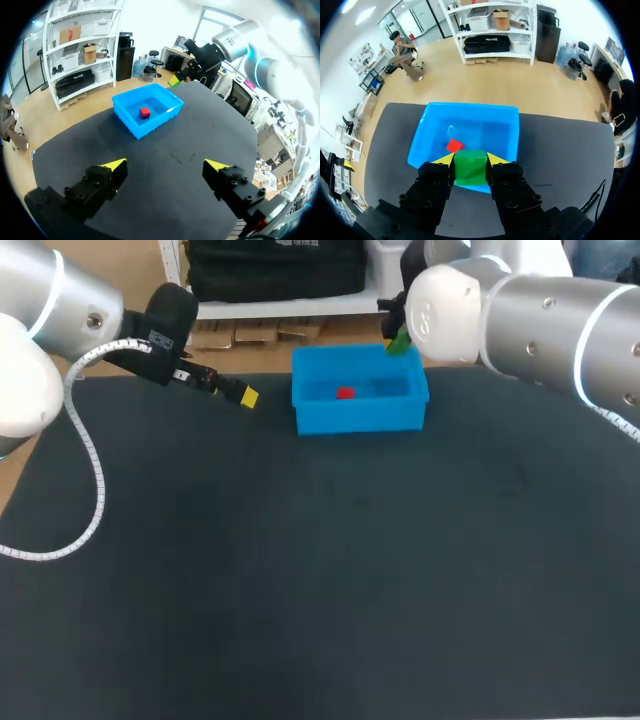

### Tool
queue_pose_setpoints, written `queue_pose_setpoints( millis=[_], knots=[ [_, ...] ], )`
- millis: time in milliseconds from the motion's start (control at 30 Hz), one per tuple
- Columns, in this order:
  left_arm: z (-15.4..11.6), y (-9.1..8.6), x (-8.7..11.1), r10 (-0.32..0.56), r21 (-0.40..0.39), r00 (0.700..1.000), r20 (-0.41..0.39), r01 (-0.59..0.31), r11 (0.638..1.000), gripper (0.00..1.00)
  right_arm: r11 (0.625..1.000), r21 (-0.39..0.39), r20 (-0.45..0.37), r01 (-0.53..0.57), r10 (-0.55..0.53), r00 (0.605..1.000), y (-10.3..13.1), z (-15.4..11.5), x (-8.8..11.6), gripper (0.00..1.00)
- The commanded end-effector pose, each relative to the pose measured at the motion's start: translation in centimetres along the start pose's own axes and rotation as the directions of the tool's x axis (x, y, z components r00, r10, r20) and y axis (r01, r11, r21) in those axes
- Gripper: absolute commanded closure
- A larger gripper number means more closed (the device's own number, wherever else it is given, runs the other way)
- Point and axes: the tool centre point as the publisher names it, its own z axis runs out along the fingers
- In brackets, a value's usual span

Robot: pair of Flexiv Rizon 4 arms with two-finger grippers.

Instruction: Use the left arm to pick the red cube and place it into the blue plastic box first, then use the right arm to grasp the green cube and put it into the same blue plastic box after the first action is fully finished.

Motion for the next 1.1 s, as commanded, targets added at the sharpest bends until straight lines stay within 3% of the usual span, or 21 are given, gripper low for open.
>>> queue_pose_setpoints(
  millis=[33,667,700,733,767,1100],
  knots=[
    [0.0,0.0,0.1,0.002,0.002,1.0,0.005,-0.002,1.0,0.0,1.0,-0.009,0.023,-0.001,0.001,1.0,-0.2,0.3,0.6,1.0],
    [0.0,0.0,0.1,0.002,0.002,1.0,0.005,-0.002,1.0,0.0,1.0,-0.026,0.016,-0.008,0.009,1.0,-0.4,2.6,1.1,1.0],
    [0.0,0.0,0.1,0.002,0.002,1.0,0.005,-0.002,1.0,0.0,1.0,-0.013,0.017,-0.008,0.008,1.0,-0.4,2.6,1.1,0.93],
    [0.0,0.0,0.1,0.002,0.002,1.0,0.005,-0.002,1.0,0.0,1.0,-0.013,0.017,-0.006,0.007,1.0,-0.4,2.6,1.1,0.35],
    [0.0,0.0,0.1,0.002,0.002,1.0,0.005,-0.002,1.0,0.0,1.0,-0.014,0.017,-0.005,0.006,1.0,-0.4,2.7,1.1,0.0],
    [0.0,0.0,0.1,0.002,0.002,1.0,0.005,-0.002,1.0,0.0,1.0,-0.018,0.042,0.005,-0.004,0.999,-0.4,2.6,1.3,0.0]
  ],
)
